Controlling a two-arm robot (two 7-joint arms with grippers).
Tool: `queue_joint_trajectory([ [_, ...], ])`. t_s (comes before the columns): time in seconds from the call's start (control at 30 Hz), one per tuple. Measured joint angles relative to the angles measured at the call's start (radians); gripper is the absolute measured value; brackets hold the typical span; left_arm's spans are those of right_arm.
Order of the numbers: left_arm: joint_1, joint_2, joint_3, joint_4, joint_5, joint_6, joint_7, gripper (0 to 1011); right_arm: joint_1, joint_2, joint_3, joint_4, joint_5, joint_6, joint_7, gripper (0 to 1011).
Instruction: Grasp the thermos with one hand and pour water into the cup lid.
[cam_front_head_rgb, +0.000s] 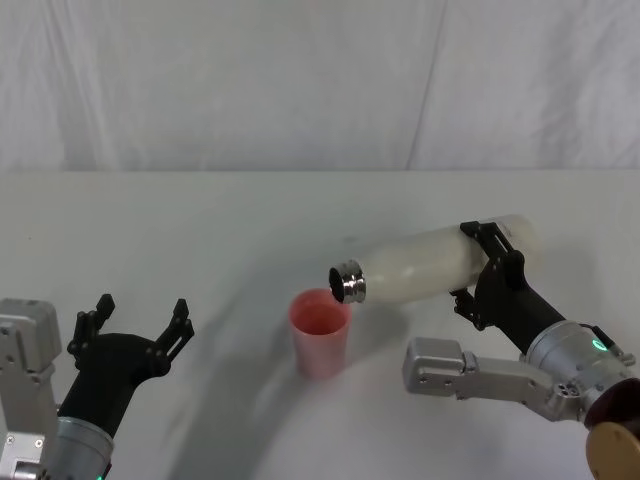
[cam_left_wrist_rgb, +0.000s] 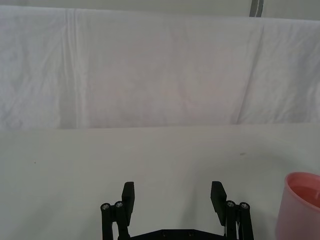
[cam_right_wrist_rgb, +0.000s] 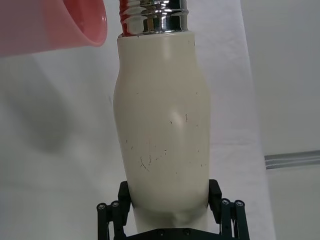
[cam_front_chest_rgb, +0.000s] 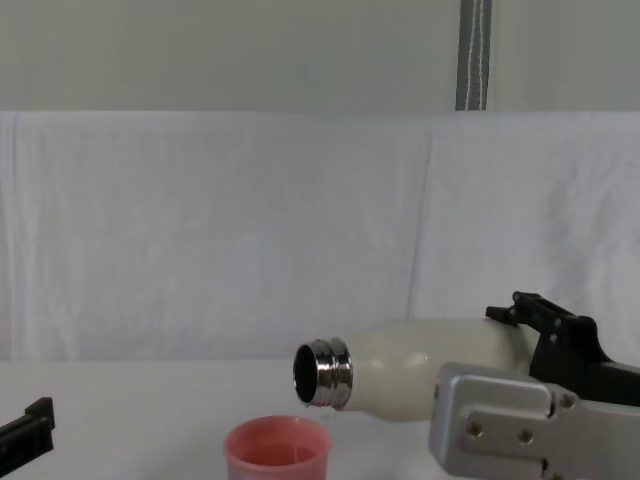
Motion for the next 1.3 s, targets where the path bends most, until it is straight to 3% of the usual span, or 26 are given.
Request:
queue_joint_trajectory([
  [0.8, 0.0, 0.0, 0.0, 0.0, 0.0, 0.0, 0.0, 1001, -0.11, -0.045, 0.139, -0.065, 0.281, -0.051, 0.037, 960],
  [0.9, 0.0, 0.0, 0.0, 0.0, 0.0, 0.0, 0.0, 1001, -0.129, -0.057, 0.167, -0.072, 0.333, -0.06, 0.04, 960],
  [0.97, 0.0, 0.0, 0.0, 0.0, 0.0, 0.0, 0.0, 1001, -0.149, -0.071, 0.199, -0.078, 0.399, -0.072, 0.047, 960],
  [1.0, 0.0, 0.0, 0.0, 0.0, 0.0, 0.0, 0.0, 1001, -0.149, -0.071, 0.199, -0.078, 0.399, -0.072, 0.047, 960],
  [1.1, 0.0, 0.0, 0.0, 0.0, 0.0, 0.0, 0.0, 1001, -0.175, -0.096, 0.245, -0.084, 0.505, -0.089, 0.066, 960],
  [1.3, 0.0, 0.0, 0.0, 0.0, 0.0, 0.0, 0.0, 1001, -0.203, -0.128, 0.302, -0.089, 0.644, -0.103, 0.095, 960],
])
